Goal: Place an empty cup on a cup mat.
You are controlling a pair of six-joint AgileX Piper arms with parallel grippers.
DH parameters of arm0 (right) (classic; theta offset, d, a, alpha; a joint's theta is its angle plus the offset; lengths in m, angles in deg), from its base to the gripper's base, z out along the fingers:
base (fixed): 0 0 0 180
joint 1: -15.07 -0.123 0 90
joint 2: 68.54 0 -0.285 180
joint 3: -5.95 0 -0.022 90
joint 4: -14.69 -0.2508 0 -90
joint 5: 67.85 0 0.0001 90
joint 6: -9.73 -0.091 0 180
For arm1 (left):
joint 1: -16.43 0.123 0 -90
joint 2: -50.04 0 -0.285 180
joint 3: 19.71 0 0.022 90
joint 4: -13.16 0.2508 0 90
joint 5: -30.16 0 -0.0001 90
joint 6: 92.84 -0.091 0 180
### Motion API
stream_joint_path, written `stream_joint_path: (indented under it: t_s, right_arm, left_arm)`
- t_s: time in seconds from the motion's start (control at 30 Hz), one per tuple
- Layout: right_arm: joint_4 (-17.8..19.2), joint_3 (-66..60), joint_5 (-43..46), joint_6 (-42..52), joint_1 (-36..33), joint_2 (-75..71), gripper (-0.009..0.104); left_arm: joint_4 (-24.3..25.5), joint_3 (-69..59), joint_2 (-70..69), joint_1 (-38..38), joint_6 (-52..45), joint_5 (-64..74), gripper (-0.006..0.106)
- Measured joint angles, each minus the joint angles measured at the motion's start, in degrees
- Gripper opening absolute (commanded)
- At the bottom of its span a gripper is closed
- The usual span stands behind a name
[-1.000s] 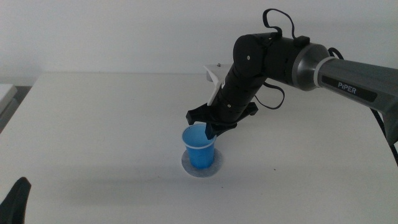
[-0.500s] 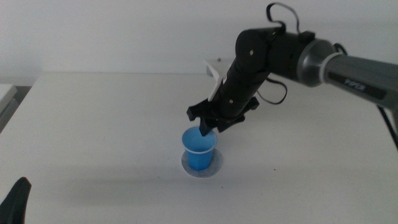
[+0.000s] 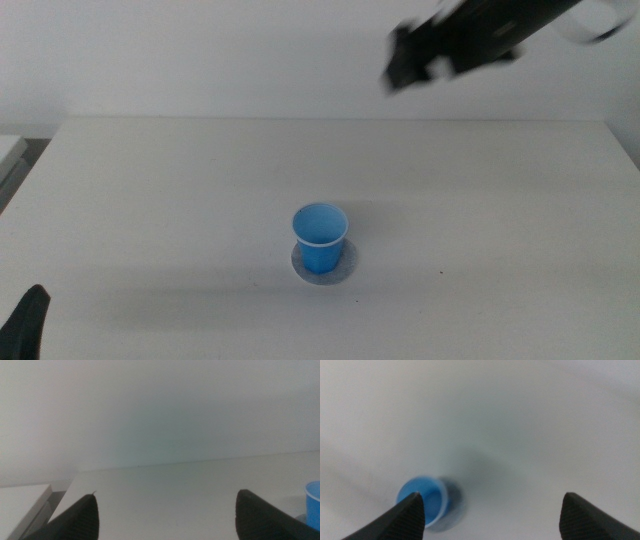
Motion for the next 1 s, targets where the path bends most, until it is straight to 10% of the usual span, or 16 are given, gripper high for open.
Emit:
stream_joint_path:
  t_s: [0.47,1.0]
  right_arm:
    - [-0.02,-44.95,26.19,0.13,19.91,-43.22,0.082]
    - [-2.3,-76.16,46.29,-1.06,20.66,-68.03,0.082]
  left_arm:
    - [0.0,0.0,0.0,0.0,0.0,0.0,0.094]
    - [0.0,0.0,0.0,0.0,0.0,0.0,0.094]
